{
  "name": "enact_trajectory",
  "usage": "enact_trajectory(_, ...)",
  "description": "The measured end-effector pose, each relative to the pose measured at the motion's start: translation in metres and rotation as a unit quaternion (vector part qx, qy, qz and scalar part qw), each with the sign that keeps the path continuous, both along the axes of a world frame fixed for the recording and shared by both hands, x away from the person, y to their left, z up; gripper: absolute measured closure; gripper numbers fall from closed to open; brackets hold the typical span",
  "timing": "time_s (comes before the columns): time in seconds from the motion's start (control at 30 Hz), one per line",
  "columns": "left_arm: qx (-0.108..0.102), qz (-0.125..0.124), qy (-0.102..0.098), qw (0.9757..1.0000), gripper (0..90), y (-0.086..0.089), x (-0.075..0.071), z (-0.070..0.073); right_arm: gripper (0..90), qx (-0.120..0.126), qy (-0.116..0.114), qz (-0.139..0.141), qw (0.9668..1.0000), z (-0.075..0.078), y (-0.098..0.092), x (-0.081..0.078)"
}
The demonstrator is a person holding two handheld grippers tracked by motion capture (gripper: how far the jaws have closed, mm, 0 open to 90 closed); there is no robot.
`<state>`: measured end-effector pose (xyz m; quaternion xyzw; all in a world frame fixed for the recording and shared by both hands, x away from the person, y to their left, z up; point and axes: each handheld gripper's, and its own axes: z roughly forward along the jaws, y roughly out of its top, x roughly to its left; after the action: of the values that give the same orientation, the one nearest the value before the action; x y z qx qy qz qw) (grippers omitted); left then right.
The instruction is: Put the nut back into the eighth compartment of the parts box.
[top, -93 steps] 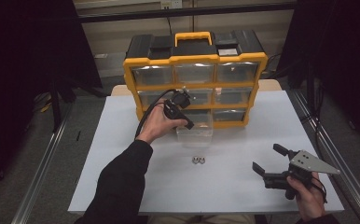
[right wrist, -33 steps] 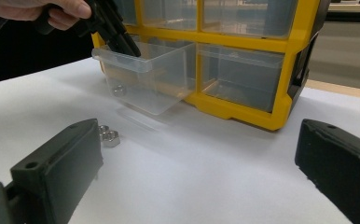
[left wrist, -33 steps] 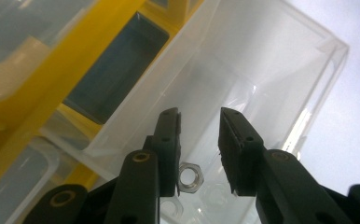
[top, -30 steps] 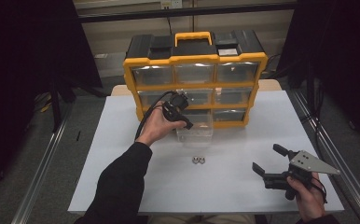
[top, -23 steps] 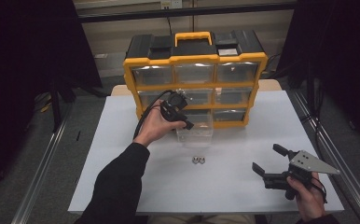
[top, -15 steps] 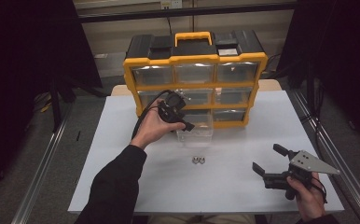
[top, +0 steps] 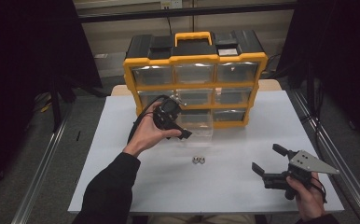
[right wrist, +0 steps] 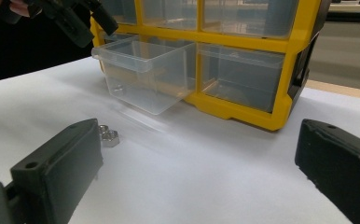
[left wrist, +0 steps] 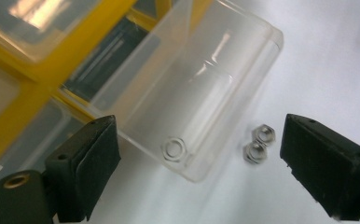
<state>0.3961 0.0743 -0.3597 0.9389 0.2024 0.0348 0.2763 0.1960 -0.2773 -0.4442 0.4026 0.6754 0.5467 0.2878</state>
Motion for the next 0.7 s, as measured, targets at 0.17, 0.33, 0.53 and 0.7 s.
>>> enact_trajectory(0.17,-0.016,0.021,0.005,0.9996,7.0,0.004,-0.009,-0.003,0.7,-0.001,-0.002,0.001,1.0,0.0,0.0,0.0)
enact_trajectory(0.33,-0.017,0.001,0.006,0.9998,4.6,0.009,-0.017,-0.008,0.7,-0.002,-0.002,0.004,1.0,0.0,0.001,0.001)
enact_trajectory(0.53,-0.013,-0.018,0.008,0.9997,4.3,0.013,-0.026,-0.013,0.7,-0.003,-0.002,0.005,1.0,0.0,0.001,0.001)
enact_trajectory(0.7,-0.018,-0.008,0.011,0.9997,4.4,0.012,-0.035,-0.021,0.7,-0.003,-0.001,0.005,1.0,0.0,0.001,0.001)
